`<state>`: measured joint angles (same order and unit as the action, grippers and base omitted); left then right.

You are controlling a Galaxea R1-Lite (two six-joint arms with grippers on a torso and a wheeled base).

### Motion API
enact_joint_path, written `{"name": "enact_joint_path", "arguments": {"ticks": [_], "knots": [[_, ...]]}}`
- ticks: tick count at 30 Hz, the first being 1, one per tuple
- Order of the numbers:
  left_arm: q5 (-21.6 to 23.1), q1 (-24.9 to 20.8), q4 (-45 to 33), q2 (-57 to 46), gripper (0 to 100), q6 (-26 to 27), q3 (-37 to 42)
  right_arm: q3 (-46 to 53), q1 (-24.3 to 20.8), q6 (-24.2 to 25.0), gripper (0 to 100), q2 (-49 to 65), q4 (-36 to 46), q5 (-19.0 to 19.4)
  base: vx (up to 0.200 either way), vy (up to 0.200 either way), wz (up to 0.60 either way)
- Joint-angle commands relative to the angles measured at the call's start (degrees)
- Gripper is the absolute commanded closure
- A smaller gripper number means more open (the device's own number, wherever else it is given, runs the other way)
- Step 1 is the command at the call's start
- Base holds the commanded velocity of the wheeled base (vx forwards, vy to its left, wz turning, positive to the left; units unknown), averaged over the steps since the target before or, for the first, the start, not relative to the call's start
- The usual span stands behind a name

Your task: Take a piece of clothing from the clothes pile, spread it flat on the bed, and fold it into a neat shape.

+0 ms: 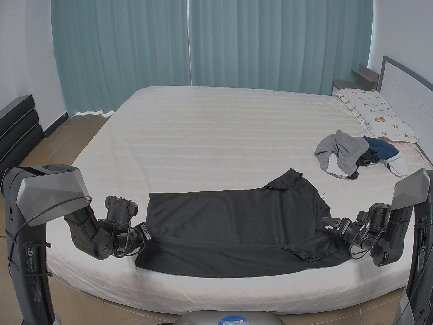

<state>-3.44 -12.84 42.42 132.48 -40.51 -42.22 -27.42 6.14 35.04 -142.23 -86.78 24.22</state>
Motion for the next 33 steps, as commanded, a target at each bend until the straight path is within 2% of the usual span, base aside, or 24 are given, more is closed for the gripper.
{"name": "enact_joint_path", "arguments": {"ticks": [1, 5, 6, 22, 27, 33], "knots": [[0.0, 0.0, 0.0, 0.2, 100, 0.0, -0.1, -0.3, -0.2, -0.5, 0, -1.6, -0.1, 0.1, 0.000, 0.000, 0.00], [0.0, 0.0, 0.0, 0.2, 100, -0.1, 0.0, -0.7, -0.3, -2.3, 0, -2.4, 0.6, 0.1, 0.000, 0.000, 0.00], [0.0, 0.0, 0.0, 0.2, 100, -0.1, 0.0, -0.6, -0.3, -2.7, 100, -2.5, 0.6, 0.0, 0.000, 0.000, 0.00], [-0.3, 0.0, -0.1, 0.2, 100, -0.9, 0.2, -0.5, 0.4, -3.0, 100, -1.7, -2.1, -0.1, 0.000, 0.000, 0.00], [-0.4, 0.0, 0.0, 0.1, 100, -0.9, 0.8, -0.8, 0.9, -2.7, 100, -1.0, -3.0, -1.9, 0.000, 0.000, 0.00], [-0.4, -0.1, 0.0, -0.1, 100, -1.4, 1.1, -1.0, 1.0, -0.3, 100, 0.2, -3.0, -2.0, 0.000, 0.000, 0.00]]}}
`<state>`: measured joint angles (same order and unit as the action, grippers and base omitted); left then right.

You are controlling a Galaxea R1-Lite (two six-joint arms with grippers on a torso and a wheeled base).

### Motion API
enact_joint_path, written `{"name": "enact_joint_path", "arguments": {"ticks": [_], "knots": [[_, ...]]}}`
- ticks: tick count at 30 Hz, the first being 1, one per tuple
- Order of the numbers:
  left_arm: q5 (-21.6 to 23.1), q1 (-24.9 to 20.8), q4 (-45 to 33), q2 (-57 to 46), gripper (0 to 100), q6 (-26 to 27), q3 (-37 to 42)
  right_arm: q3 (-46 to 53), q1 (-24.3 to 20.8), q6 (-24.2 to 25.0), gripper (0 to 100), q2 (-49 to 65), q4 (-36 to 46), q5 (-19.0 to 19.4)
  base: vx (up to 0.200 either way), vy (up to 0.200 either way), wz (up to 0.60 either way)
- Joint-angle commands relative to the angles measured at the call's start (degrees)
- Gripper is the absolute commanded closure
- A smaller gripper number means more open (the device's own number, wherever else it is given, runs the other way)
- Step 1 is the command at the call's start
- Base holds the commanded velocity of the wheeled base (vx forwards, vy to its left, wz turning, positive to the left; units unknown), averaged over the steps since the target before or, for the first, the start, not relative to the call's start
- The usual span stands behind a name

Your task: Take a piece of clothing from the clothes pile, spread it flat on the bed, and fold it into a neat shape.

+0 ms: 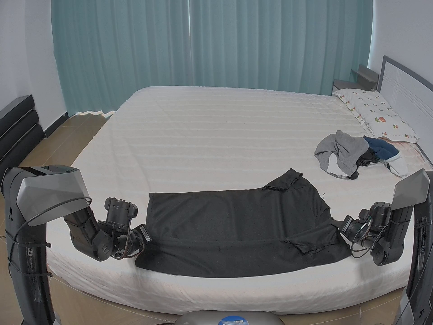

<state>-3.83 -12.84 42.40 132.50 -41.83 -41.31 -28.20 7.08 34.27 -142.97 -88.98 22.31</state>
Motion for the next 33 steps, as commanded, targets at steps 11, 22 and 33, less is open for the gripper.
{"name": "enact_joint_path", "arguments": {"ticks": [11, 22, 33], "knots": [[0.0, -0.1, 0.1, 0.5, 100, -0.1, -0.2, -1.2, -0.1, 1.3, 100, 0.1, -0.8, -0.8, 0.000, 0.000, 0.00], [-2.1, -0.2, 0.1, 2.0, 100, -0.2, -0.7, -2.3, -0.7, 1.3, 100, -1.9, -0.8, -1.1, 0.000, 0.000, 0.00], [-2.0, -0.2, 0.1, 1.8, 0, -0.5, -0.7, -1.1, -0.9, 1.9, 0, 2.7, -0.4, -2.8, 0.000, 0.000, 0.00]]}}
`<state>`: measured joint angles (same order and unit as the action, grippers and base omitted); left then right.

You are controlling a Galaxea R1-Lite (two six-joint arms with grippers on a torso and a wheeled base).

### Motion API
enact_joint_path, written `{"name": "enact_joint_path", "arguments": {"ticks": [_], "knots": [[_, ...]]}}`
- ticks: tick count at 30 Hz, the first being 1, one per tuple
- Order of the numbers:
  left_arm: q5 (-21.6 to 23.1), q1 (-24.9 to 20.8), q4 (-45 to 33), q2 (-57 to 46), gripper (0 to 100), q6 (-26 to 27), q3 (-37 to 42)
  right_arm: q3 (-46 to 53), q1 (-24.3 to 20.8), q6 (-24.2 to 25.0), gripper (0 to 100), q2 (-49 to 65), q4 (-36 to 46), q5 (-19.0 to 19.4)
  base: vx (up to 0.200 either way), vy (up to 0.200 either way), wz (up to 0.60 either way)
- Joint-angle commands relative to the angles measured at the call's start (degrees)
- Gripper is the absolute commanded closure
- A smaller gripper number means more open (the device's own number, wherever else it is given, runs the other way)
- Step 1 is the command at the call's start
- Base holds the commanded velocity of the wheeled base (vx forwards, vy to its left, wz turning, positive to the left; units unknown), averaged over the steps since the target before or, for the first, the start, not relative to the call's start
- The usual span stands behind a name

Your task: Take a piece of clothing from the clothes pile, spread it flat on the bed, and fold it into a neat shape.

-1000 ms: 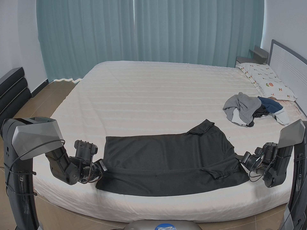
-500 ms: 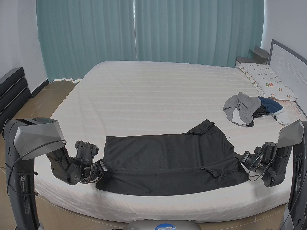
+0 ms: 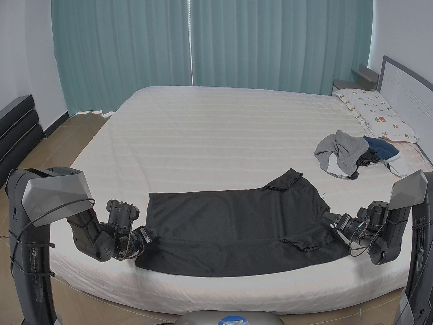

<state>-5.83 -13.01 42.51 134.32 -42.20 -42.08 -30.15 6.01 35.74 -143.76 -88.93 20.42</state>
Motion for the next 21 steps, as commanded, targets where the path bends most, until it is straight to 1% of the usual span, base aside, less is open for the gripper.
{"name": "enact_joint_path", "arguments": {"ticks": [1, 2, 4, 7, 9, 12, 13, 14, 15, 16, 18, 21], "knots": [[0.1, 0.1, 0.0, -0.1, 0, -0.2, 0.1, 1.5, 0.0, 1.1, 0, 4.7, -0.2, -1.2, 0.000, 0.000, 0.00], [0.1, 0.3, 0.0, -0.3, 0, -0.9, 0.1, 2.3, -0.3, 3.2, 0, 6.7, 0.2, -1.3, 0.000, 0.000, 0.00], [0.9, 0.6, 0.1, -0.6, 0, -2.7, 0.0, 2.6, -1.6, 5.8, 0, 8.9, 1.7, -1.4, 0.000, 0.000, 0.00], [3.0, 1.0, 0.4, -2.0, 0, -5.3, -0.1, 2.5, -4.3, 7.4, 0, 10.4, 7.7, -1.7, 0.000, 0.000, 0.00], [5.1, 1.2, 1.0, -2.9, 0, -6.3, 0.4, 3.6, -6.2, 9.2, 0, 11.5, 10.5, -2.8, 0.000, 0.000, 0.00], [9.2, 3.2, 2.7, -4.9, 0, -8.8, 0.8, 7.5, -9.8, 14.8, 0, 12.2, 10.8, -7.6, 0.000, 0.000, 0.00], [10.0, 3.3, 2.8, -4.9, 0, -9.5, 0.8, 7.9, -10.4, 15.3, 0, 12.3, 11.0, -8.4, 0.000, 0.000, 0.00], [10.0, 3.3, 2.8, -4.9, 0, -9.5, 0.8, 7.9, -10.4, 15.3, 0, 12.3, 11.0, -8.4, 0.000, 0.000, 0.00], [12.4, 3.9, 2.8, -5.6, 0, -11.9, 0.7, 9.4, -12.1, 16.6, 0, 12.3, 11.3, -10.9, 0.000, 0.000, 0.00], [13.3, 4.0, 2.8, -6.0, 0, -13.0, 0.7, 9.7, -12.5, 17.3, 0, 11.8, 11.4, -12.0, 0.000, 0.000, 0.00], [14.0, 4.3, 2.9, -6.2, 0, -14.0, 0.7, 9.6, -13.9, 18.4, 0, 10.1, 11.4, -14.4, 0.000, 0.000, 0.00], [14.0, 4.4, 2.9, -5.8, 0, -14.0, 0.7, 9.2, -16.1, 20.0, 0, 7.7, 10.6, -18.6, 0.000, 0.000, 0.00]]}}
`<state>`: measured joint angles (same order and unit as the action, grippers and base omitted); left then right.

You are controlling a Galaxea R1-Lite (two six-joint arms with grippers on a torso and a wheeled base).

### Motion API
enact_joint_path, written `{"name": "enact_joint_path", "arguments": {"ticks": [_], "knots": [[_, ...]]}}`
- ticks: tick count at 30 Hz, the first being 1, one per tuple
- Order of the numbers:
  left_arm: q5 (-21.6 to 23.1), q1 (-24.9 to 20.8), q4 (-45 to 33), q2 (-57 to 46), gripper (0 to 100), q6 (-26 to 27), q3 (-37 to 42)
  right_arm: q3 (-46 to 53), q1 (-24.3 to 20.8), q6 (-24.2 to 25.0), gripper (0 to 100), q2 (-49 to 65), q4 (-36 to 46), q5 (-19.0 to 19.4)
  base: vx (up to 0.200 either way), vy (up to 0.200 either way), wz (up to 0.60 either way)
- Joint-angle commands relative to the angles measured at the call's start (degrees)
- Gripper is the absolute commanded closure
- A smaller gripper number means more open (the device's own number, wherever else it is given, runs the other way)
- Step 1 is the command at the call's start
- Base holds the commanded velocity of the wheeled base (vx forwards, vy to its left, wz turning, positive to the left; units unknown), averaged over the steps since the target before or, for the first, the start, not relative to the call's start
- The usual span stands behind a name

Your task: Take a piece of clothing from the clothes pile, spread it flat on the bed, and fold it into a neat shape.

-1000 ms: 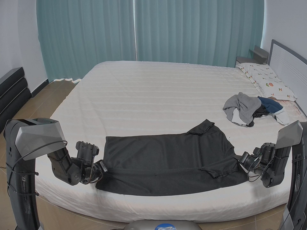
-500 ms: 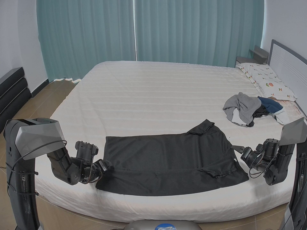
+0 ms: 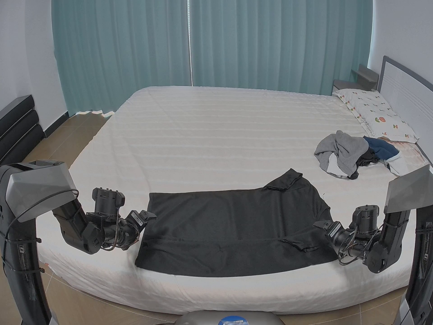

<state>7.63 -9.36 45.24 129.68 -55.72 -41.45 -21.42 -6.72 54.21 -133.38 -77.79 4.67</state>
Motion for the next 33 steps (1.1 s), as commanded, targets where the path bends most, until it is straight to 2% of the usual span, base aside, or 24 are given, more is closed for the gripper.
{"name": "enact_joint_path", "arguments": {"ticks": [1, 5, 23, 24, 33], "knots": [[0.5, 0.7, 0.2, -1.0, 0, -0.5, 0.0, 0.3, -4.0, 1.8, 0, -2.9, -0.6, -4.0, 0.000, 0.000, 0.00], [0.1, 0.7, 0.2, -0.9, 0, -0.1, 0.0, -0.3, -4.9, 1.9, 0, -4.1, -0.6, -5.9, 0.000, 0.000, 0.00], [-0.2, 0.5, 0.3, -0.9, 0, 0.0, 0.0, -3.4, -4.4, 2.0, 0, -5.9, -0.5, -7.9, 0.000, 0.000, 0.00], [-0.2, 0.5, 0.3, -0.9, 0, 0.0, 0.0, -3.4, -4.4, 2.0, 100, -5.9, -0.6, -7.9, 0.000, 0.000, 0.00], [-0.2, 0.5, 0.3, -0.9, 0, 0.0, 0.1, -2.5, -4.4, 2.3, 100, -5.0, -0.7, -7.9, 0.000, 0.000, 0.00]]}}
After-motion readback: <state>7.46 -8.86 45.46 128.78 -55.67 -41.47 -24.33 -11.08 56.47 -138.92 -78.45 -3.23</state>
